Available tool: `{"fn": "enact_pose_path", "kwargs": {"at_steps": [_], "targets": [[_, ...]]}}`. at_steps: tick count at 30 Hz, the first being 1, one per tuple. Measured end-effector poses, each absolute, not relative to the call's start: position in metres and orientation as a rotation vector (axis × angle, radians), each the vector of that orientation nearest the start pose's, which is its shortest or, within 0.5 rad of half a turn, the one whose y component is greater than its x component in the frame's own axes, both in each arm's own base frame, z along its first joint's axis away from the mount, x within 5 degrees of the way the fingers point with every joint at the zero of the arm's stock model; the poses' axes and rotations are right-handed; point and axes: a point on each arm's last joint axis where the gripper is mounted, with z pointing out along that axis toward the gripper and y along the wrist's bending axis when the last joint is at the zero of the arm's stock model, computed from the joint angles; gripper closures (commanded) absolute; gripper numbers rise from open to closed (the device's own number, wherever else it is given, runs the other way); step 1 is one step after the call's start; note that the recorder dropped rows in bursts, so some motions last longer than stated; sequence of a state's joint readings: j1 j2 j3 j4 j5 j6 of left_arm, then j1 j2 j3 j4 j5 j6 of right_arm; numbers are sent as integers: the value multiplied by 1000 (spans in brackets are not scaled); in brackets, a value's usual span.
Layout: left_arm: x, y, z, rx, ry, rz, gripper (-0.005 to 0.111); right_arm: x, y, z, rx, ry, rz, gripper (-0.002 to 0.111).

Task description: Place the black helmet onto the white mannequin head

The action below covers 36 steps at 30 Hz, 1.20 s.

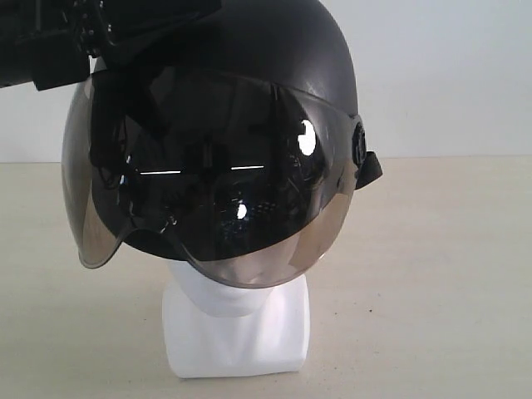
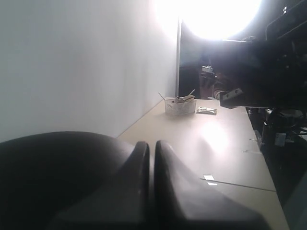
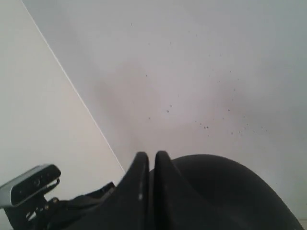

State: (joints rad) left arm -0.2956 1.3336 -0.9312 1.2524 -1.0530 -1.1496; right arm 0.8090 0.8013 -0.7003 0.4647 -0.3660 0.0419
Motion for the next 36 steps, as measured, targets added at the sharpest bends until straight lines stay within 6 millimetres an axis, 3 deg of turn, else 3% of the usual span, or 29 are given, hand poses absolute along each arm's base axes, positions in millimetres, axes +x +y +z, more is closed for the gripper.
{"fn": "enact_pose_path", "kwargs": {"at_steps": [13, 25, 30, 36], "targets": [[233, -149, 361, 905, 1248, -1042, 102, 120, 122, 398, -315, 1489, 918, 108], [233, -148, 363, 872, 1246, -1054, 102, 104, 121, 441, -502, 1499, 915, 108], [233, -148, 363, 853, 1246, -1059, 102, 102, 123, 446, -549, 1529, 914, 108], [236, -147, 365, 828, 1243, -1031, 102, 115, 142, 449, -649, 1607, 884, 108]]}}
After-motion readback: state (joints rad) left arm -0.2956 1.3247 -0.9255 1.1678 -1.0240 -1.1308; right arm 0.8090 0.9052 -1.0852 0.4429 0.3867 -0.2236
